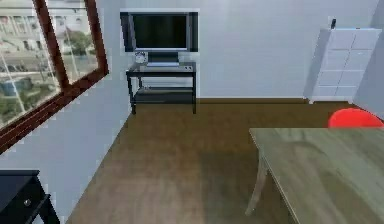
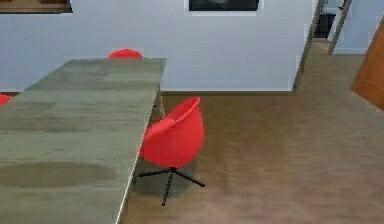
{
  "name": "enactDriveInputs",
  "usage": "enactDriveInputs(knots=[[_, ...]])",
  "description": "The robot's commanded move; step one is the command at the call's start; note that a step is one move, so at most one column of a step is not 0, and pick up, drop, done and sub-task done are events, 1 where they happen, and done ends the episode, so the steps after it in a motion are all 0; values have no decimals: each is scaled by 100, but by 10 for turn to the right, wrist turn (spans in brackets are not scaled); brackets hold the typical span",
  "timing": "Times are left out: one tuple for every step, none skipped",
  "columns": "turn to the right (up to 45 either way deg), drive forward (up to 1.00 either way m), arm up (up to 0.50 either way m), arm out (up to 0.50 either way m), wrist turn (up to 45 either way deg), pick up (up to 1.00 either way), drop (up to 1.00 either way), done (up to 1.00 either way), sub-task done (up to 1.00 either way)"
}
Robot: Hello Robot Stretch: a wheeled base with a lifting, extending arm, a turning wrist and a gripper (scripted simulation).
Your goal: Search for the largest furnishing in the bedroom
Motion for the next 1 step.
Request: enactDriveInputs(knots=[[0, 100, 0, 0, 0, 0, 0, 0, 0]])
